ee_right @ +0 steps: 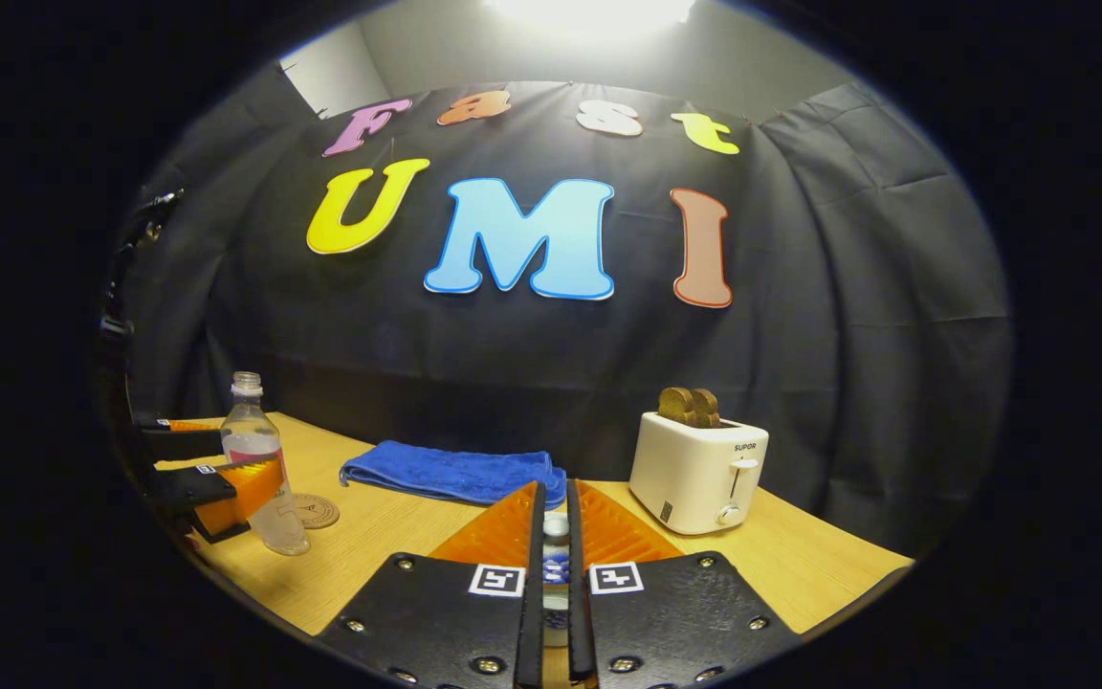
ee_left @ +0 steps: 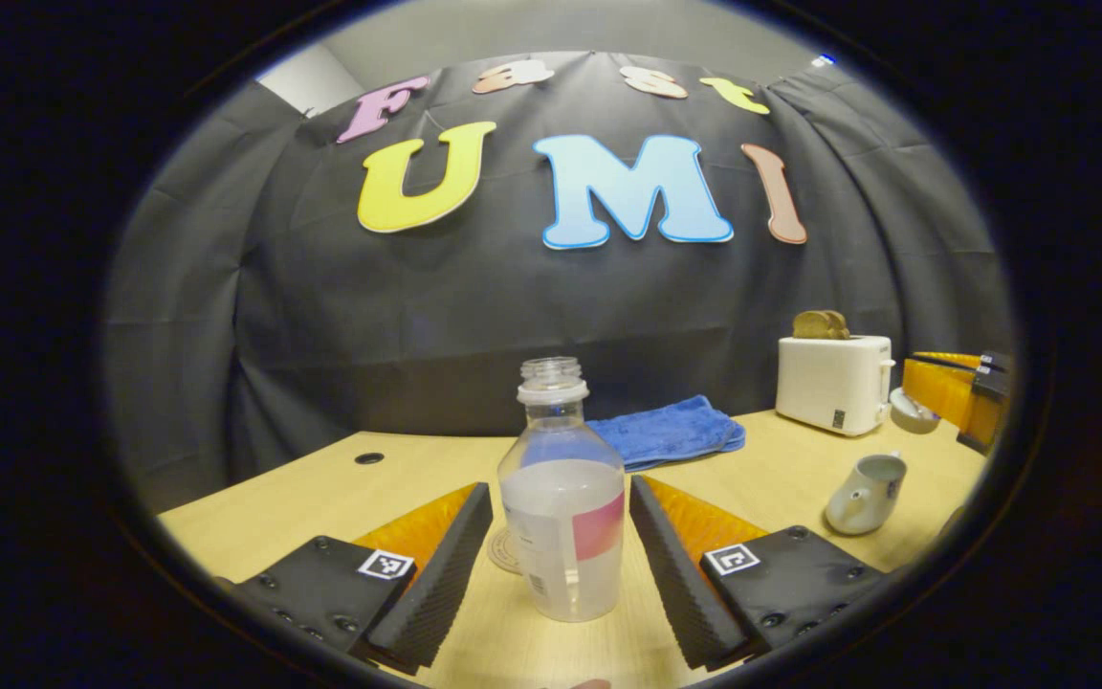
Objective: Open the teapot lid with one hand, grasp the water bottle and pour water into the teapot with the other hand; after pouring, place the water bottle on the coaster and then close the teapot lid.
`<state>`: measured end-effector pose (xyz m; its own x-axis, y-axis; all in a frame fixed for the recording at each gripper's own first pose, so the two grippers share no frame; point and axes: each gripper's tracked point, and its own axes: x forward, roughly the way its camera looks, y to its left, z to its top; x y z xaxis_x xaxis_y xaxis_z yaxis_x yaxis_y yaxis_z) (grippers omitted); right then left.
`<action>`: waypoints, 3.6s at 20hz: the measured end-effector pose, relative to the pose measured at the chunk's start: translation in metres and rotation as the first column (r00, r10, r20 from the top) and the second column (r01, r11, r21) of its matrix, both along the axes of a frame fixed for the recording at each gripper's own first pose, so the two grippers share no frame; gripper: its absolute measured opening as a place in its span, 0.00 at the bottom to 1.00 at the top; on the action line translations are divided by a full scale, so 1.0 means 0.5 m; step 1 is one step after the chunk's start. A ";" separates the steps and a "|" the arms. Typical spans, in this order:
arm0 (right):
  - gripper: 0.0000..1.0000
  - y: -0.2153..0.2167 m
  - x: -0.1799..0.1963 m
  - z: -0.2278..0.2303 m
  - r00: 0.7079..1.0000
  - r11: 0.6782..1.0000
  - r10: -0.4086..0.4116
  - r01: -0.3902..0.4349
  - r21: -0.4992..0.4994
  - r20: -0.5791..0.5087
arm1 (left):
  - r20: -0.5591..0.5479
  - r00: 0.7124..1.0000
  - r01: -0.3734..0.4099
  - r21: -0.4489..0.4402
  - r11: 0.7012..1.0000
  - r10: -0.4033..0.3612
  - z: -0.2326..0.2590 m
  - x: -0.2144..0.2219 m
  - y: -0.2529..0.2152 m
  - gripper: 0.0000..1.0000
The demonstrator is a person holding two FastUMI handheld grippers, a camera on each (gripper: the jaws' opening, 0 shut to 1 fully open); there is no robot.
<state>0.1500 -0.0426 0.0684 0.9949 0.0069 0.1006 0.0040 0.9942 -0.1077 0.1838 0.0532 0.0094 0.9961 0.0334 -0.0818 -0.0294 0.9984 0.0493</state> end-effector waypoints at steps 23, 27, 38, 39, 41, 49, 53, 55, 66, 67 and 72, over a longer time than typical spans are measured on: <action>0.10 0.049 -0.295 -0.039 0.994 0.995 0.098 -0.098 0.003 -0.047 | -0.019 1.000 0.009 0.004 1.000 -0.009 0.006 -0.010 0.010 0.87; 0.11 0.034 -0.366 -0.065 0.994 0.996 0.089 -0.089 0.007 -0.057 | -0.026 1.000 0.018 0.040 0.999 -0.017 0.006 -0.020 -0.007 0.86; 0.10 0.004 -0.455 -0.142 0.990 0.997 0.071 -0.071 0.005 -0.123 | -0.039 0.994 0.108 0.338 0.935 -0.101 0.015 -0.006 -0.110 0.86; 0.11 0.003 -0.454 -0.143 0.990 0.997 0.071 -0.071 0.002 -0.120 | -0.043 0.993 0.117 0.371 0.921 -0.109 0.017 -0.003 -0.122 0.86; 0.10 0.008 -0.458 -0.143 0.990 0.997 0.079 -0.078 0.013 -0.118 | -0.052 0.991 0.133 0.445 0.886 -0.123 0.019 0.001 -0.145 0.86; 0.11 0.001 -0.473 -0.148 0.990 0.996 0.078 -0.074 0.041 -0.116 | -0.091 0.984 0.175 0.658 0.732 -0.153 0.013 0.021 -0.206 0.87; 0.11 -0.006 -0.474 -0.149 0.991 0.997 0.070 -0.064 0.050 -0.118 | -0.100 0.982 0.180 0.754 0.632 -0.161 0.017 0.030 -0.231 0.86; 0.11 -0.009 -0.475 -0.148 0.991 0.997 0.068 -0.062 0.053 -0.116 | -0.123 0.975 0.208 0.794 0.571 -0.183 0.013 0.035 -0.248 0.86; 0.10 -0.016 -0.481 -0.152 0.991 0.996 0.075 -0.069 0.060 -0.115 | -0.226 0.956 0.276 0.909 0.313 -0.187 -0.029 0.059 -0.304 0.87; 0.11 -0.018 -0.481 -0.152 0.991 0.996 0.072 -0.065 0.062 -0.113 | -0.232 0.954 0.280 0.915 0.291 -0.188 -0.034 0.063 -0.308 0.87; 0.10 -0.023 -0.482 -0.155 0.991 0.995 0.071 -0.063 0.074 -0.117 | -0.263 0.948 0.292 0.943 0.160 -0.180 -0.036 0.073 -0.329 0.87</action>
